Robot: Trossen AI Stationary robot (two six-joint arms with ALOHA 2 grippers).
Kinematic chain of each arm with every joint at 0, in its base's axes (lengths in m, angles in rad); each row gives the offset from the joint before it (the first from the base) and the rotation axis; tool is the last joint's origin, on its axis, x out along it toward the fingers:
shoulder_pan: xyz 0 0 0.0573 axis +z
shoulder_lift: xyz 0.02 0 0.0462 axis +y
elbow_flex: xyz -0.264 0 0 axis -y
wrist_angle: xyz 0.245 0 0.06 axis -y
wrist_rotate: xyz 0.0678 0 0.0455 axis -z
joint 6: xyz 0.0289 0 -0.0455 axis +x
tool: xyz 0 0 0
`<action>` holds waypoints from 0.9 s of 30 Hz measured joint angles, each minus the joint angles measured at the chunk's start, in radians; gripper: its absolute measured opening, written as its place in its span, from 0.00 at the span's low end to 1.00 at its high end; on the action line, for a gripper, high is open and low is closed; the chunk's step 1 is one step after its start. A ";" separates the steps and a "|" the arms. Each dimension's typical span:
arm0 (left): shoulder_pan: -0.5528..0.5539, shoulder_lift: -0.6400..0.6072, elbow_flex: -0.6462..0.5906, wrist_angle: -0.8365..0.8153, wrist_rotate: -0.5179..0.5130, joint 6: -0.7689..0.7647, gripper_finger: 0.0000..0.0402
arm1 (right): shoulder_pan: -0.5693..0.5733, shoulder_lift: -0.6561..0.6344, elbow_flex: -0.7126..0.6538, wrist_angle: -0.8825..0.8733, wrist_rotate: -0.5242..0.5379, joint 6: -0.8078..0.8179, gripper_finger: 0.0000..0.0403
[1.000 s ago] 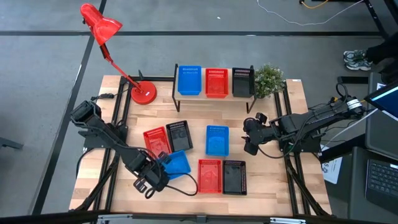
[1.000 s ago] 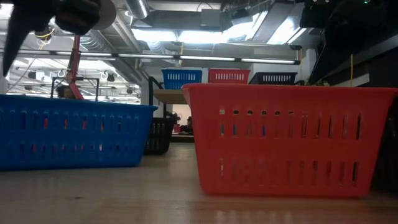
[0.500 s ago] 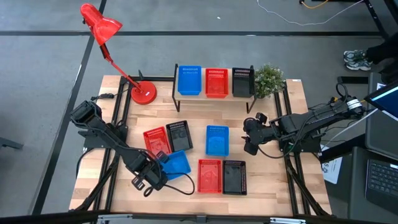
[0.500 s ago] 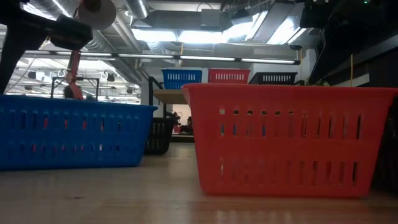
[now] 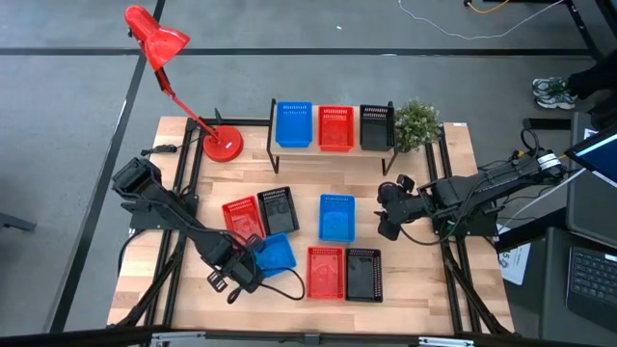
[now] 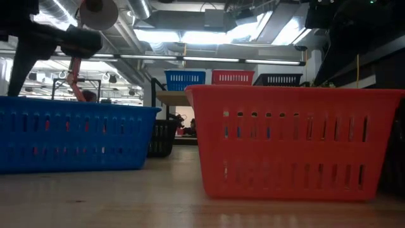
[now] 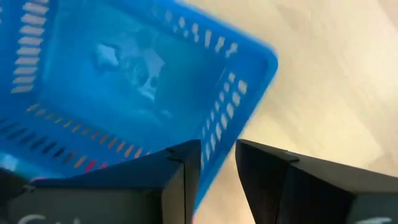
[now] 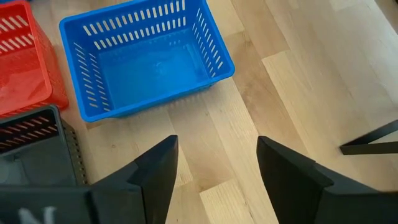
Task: Stack baskets on shelf by color
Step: Stack the left blue bin on top of the blue bin on the shelf
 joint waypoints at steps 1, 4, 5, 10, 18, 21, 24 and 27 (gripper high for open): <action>0.000 0.014 0.000 0.016 0.000 0.000 0.23 | 0.000 0.000 0.000 0.000 0.000 0.001 0.54; -0.001 0.049 0.000 0.069 0.001 -0.007 0.23 | 0.000 0.000 0.000 0.000 0.000 0.000 0.54; -0.001 0.057 0.000 0.099 -0.001 -0.018 0.23 | 0.000 0.000 0.000 0.000 0.000 0.000 0.54; 0.007 0.102 0.000 0.237 -0.029 -0.193 0.23 | 0.000 0.001 0.000 0.000 0.000 0.001 0.54; 0.012 0.128 0.000 0.441 -0.018 -0.594 0.22 | 0.000 0.000 0.000 0.000 0.000 -0.003 0.54; 0.012 0.128 0.000 0.487 -0.022 -0.753 0.21 | 0.000 0.000 0.000 -0.001 0.000 -0.004 0.54; 0.004 0.128 0.000 0.538 -0.038 -0.847 0.21 | 0.000 0.000 0.000 -0.001 0.000 -0.006 0.54; -0.011 0.128 0.000 0.558 -0.085 -0.869 0.18 | 0.000 0.000 0.000 -0.001 0.000 -0.006 0.54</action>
